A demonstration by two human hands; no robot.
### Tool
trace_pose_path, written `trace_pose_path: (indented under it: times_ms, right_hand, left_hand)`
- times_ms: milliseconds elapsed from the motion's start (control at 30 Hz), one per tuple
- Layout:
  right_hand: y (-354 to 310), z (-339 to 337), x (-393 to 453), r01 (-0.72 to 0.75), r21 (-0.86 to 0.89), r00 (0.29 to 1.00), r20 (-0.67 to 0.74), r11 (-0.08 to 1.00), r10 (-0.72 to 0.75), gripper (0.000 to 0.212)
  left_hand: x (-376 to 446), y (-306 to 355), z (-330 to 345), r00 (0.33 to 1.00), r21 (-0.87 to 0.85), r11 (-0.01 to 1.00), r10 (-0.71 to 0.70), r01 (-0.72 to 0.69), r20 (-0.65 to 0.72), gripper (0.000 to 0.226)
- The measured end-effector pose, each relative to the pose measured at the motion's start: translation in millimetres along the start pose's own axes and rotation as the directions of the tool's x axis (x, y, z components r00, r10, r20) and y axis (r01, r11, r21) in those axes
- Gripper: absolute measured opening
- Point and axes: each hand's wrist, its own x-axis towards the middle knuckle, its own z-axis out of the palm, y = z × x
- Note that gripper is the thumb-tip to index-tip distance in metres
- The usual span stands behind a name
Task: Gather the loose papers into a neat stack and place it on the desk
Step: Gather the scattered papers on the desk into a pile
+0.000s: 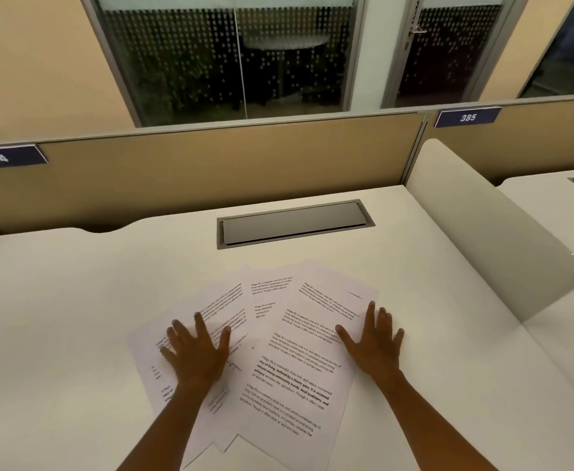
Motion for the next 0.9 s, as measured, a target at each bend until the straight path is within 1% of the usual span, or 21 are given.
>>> trace_pose_path:
  times_ms: [67,167,200,267,433,567,733,833,900]
  right_hand:
    - [-5,2,-1,0.005,0.003,1.0,0.007,1.0,-0.005,0.104]
    - [-13,5,0,0.024,0.008,1.0,0.014,1.0,-0.024,0.103]
    - [-16,6,1,0.03,0.008,0.999,0.017,1.0,-0.03,0.102]
    - [-20,8,3,0.043,0.004,0.999,0.026,0.999,-0.043,0.101]
    - [-25,13,11,0.094,-0.075,0.994,0.06,0.993,-0.089,0.096]
    - [-33,15,17,0.139,-0.078,0.988,0.081,0.987,-0.133,0.096]
    - [-46,19,23,0.203,-0.079,0.973,0.128,0.976,-0.192,0.097]
    - [-53,21,27,0.233,-0.081,0.964,0.149,0.969,-0.22,0.097]
    - [-57,21,30,0.259,-0.075,0.954,0.175,0.963,-0.243,0.096]
  left_hand:
    - [3,-7,0,0.992,-0.006,0.992,-0.13,0.13,0.006,0.09]
    - [3,-5,5,0.957,-0.05,0.959,-0.276,0.281,0.086,0.096]
    - [1,-3,8,0.946,-0.047,0.949,-0.307,0.313,0.108,0.097]
    - [-1,1,11,0.936,-0.024,0.942,-0.329,0.334,0.122,0.098]
    - [0,1,15,0.958,-0.062,0.959,-0.27,0.277,0.099,0.1]
    - [4,9,13,0.975,-0.083,0.974,-0.202,0.209,0.094,0.099]
    - [6,24,10,0.988,-0.151,0.982,-0.094,0.112,0.122,0.098]
    - [6,31,7,0.993,-0.247,0.968,-0.011,0.039,0.115,0.097]
    - [7,35,5,0.992,-0.363,0.931,0.064,-0.019,0.113,0.096]
